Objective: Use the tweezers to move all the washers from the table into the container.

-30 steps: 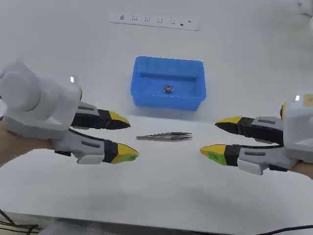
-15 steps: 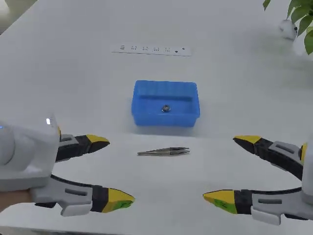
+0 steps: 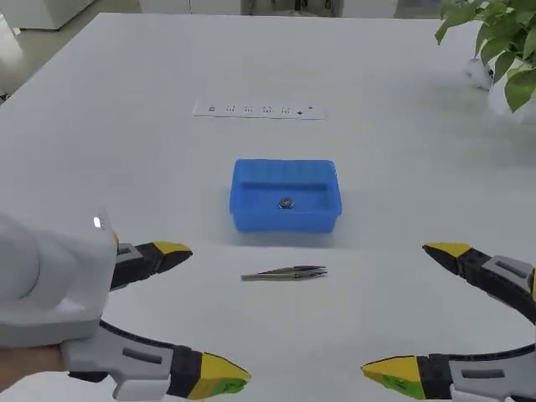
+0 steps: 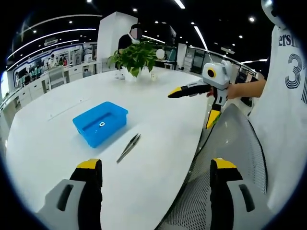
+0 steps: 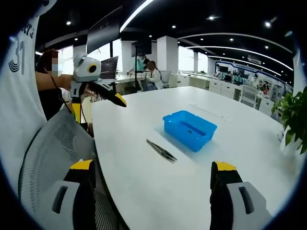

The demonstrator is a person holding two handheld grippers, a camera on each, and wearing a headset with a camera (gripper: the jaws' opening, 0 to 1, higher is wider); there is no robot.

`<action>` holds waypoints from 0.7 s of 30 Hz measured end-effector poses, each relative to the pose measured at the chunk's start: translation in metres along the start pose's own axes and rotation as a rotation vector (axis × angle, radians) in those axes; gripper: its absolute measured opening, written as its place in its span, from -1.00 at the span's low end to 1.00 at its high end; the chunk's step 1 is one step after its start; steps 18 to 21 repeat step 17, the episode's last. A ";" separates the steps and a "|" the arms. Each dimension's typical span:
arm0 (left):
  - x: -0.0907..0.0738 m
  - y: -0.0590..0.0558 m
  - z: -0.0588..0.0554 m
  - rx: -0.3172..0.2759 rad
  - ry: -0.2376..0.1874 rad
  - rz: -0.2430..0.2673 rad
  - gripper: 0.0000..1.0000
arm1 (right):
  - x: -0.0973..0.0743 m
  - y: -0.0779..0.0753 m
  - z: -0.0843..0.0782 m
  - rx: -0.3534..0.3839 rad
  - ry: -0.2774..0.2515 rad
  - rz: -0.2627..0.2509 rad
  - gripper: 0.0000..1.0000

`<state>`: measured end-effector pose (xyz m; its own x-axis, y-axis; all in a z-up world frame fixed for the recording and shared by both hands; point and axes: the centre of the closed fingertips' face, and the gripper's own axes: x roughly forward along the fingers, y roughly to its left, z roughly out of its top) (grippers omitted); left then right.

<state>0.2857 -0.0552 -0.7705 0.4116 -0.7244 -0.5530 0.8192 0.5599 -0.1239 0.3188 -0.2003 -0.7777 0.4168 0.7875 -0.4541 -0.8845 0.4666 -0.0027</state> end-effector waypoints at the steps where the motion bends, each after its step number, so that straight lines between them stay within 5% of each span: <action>1: 0.000 0.000 -0.002 -0.003 0.007 0.004 0.98 | 0.000 0.001 -0.001 -0.001 0.005 0.001 1.00; 21: -0.009 0.003 0.001 -0.045 -0.026 0.059 0.99 | -0.003 -0.004 0.006 -0.033 0.015 -0.017 1.00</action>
